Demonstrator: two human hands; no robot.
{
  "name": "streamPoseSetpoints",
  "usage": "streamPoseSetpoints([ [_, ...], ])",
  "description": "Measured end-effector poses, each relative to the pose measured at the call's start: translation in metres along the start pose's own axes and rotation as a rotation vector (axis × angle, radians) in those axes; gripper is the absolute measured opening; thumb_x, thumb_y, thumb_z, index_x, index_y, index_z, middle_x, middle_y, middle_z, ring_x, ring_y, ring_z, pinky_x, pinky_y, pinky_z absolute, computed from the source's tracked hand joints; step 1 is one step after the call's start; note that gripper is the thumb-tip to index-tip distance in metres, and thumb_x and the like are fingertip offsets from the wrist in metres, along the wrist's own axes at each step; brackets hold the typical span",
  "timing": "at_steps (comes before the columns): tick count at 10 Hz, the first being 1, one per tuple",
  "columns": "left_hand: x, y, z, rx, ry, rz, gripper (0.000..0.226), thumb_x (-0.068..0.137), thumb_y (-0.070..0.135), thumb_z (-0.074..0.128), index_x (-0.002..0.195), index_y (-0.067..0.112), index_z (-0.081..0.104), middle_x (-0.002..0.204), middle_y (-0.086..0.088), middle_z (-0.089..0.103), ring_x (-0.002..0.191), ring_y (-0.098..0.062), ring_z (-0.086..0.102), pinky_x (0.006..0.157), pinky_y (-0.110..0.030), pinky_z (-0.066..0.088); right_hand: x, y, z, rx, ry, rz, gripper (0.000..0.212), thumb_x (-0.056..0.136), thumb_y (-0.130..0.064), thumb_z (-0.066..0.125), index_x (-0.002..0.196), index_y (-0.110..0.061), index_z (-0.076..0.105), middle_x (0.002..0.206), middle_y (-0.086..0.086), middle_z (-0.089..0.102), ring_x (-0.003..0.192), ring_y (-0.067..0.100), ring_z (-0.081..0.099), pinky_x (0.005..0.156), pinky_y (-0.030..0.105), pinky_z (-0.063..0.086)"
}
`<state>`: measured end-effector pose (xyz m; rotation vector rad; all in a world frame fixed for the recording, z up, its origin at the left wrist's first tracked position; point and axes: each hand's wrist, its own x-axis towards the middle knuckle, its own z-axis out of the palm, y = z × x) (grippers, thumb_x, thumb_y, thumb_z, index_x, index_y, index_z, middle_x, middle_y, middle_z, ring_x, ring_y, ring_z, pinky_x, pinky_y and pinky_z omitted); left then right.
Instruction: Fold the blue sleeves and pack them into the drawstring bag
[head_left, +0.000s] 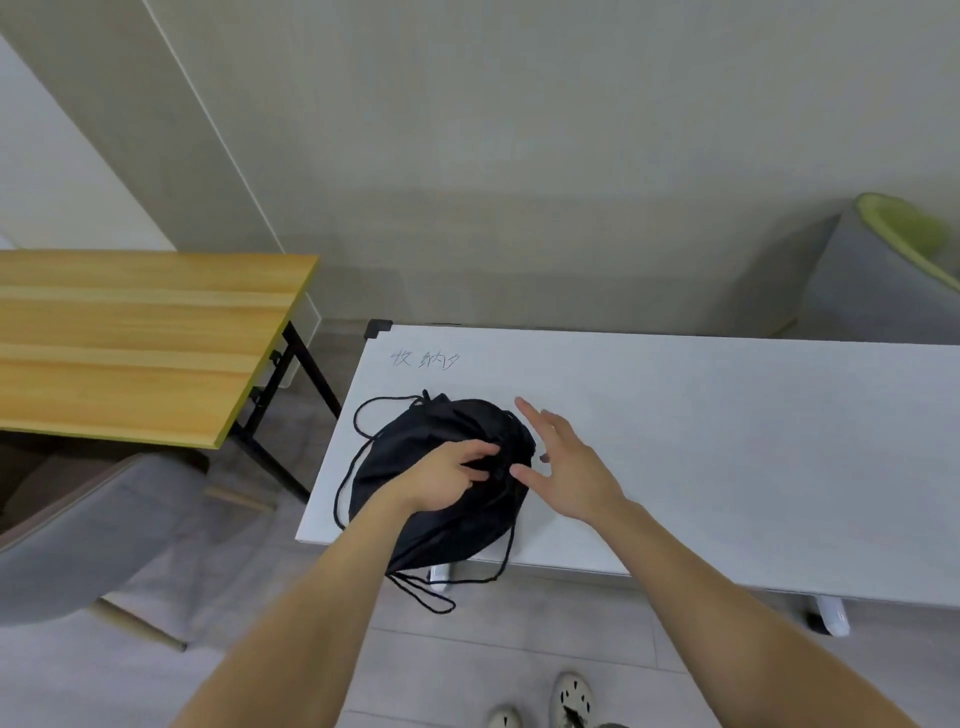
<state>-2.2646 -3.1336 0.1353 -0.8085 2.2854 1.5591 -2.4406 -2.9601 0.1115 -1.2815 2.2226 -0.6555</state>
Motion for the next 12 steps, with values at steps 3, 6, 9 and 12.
streamPoseSetpoints([
  [3, -0.031, -0.112, -0.008, 0.436, 0.3, -0.634, 0.15, 0.053, 0.057, 0.099, 0.168, 0.051, 0.003, 0.157, -0.011, 0.035, 0.132, -0.042, 0.059, 0.103, -0.055, 0.06, 0.023, 0.012, 0.034, 0.002, 0.027, 0.136, 0.011, 0.098, -0.014, 0.06, 0.101, -0.024, 0.057, 0.093, -0.003, 0.059, 0.078, 0.019, 0.057, 0.067, 0.031, 0.046],
  [6, 0.011, -0.144, 0.045, -0.058, 0.368, -0.348, 0.139, 0.048, 0.056, 0.091, 0.17, 0.048, 0.024, 0.152, -0.012, 0.054, 0.132, -0.029, 0.062, 0.116, -0.045, 0.054, 0.019, 0.037, 0.009, 0.097, 0.28, 0.277, 0.02, 0.092, -0.001, 0.055, 0.09, -0.018, 0.065, 0.077, -0.007, 0.062, 0.069, 0.014, 0.061, 0.063, 0.029, 0.052],
  [9, 0.034, -0.095, 0.048, 0.266, 0.112, -0.224, 0.095, 0.099, 0.029, 0.077, 0.176, 0.033, 0.021, 0.175, -0.008, 0.036, 0.157, -0.03, 0.042, 0.124, -0.035, 0.039, -0.002, 0.09, -0.001, -0.128, 0.009, 0.387, 0.015, 0.103, -0.018, 0.058, 0.117, -0.016, 0.061, 0.119, 0.005, 0.055, 0.098, 0.028, 0.062, 0.083, 0.037, 0.053],
  [12, 0.008, -0.081, 0.039, 0.283, 0.063, -0.227, 0.078, 0.102, 0.034, 0.073, 0.171, 0.03, 0.035, 0.165, -0.009, 0.054, 0.149, -0.025, 0.055, 0.12, -0.035, 0.046, -0.028, 0.057, -0.016, -0.202, -0.088, 0.397, 0.031, 0.106, -0.027, 0.056, 0.133, -0.013, 0.064, 0.135, 0.008, 0.058, 0.118, 0.03, 0.063, 0.097, 0.039, 0.054],
])
